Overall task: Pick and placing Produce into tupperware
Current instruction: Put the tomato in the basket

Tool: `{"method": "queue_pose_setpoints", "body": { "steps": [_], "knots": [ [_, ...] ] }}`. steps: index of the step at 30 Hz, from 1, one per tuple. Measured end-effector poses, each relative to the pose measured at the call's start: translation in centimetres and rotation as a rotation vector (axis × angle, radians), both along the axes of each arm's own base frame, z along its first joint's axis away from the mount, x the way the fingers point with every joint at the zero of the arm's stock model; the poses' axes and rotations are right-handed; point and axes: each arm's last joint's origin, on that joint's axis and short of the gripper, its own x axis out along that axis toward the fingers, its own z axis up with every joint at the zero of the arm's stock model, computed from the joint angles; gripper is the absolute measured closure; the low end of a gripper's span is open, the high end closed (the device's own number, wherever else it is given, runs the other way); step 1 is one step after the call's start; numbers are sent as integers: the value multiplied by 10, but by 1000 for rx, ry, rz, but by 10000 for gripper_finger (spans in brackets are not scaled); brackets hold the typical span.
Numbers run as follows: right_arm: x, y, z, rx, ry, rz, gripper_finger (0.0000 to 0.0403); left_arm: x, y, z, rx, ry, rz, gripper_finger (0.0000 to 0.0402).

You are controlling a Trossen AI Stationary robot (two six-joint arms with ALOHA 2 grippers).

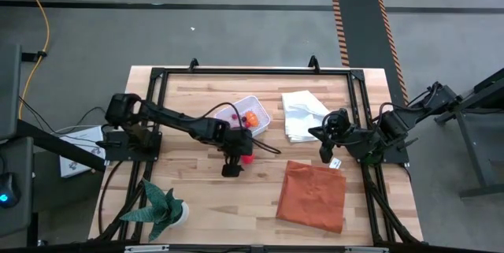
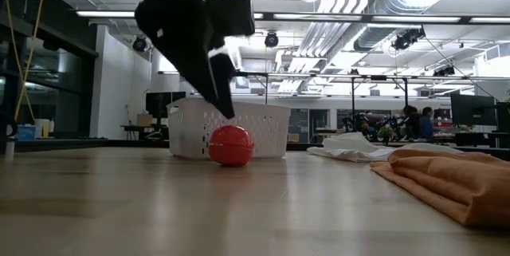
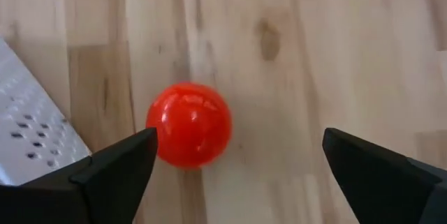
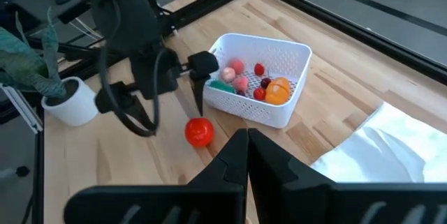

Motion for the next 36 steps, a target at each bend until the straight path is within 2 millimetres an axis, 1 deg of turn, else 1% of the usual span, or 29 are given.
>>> {"method": "queue_pose_setpoints", "body": {
  "steps": [4, 10, 14, 19, 29, 36],
  "knots": [
    [0, 0, 0, 1, -2, 0, 402, 2, 8, -7, 36, 17, 17, 3],
    [0, 0, 0, 0, -1, -1, 402, 1, 22, -7, 43, 15, 41, 3],
    [0, 0, 0, -5, 1, -2, 402, 1, 26, -7, 23, 6, 20, 4],
    [0, -1, -1, -12, 9, -3, 402, 2, 24, -7, -14, -2, -14, 13],
    [-2, -2, -2, -41, 25, -21, 402, 4, 25, -6, 2, -31, -44, 23],
    [-2, -2, -3, -44, 29, -24, 402, 10, 25, -18, 1, -22, -48, 24]
  ]
}}
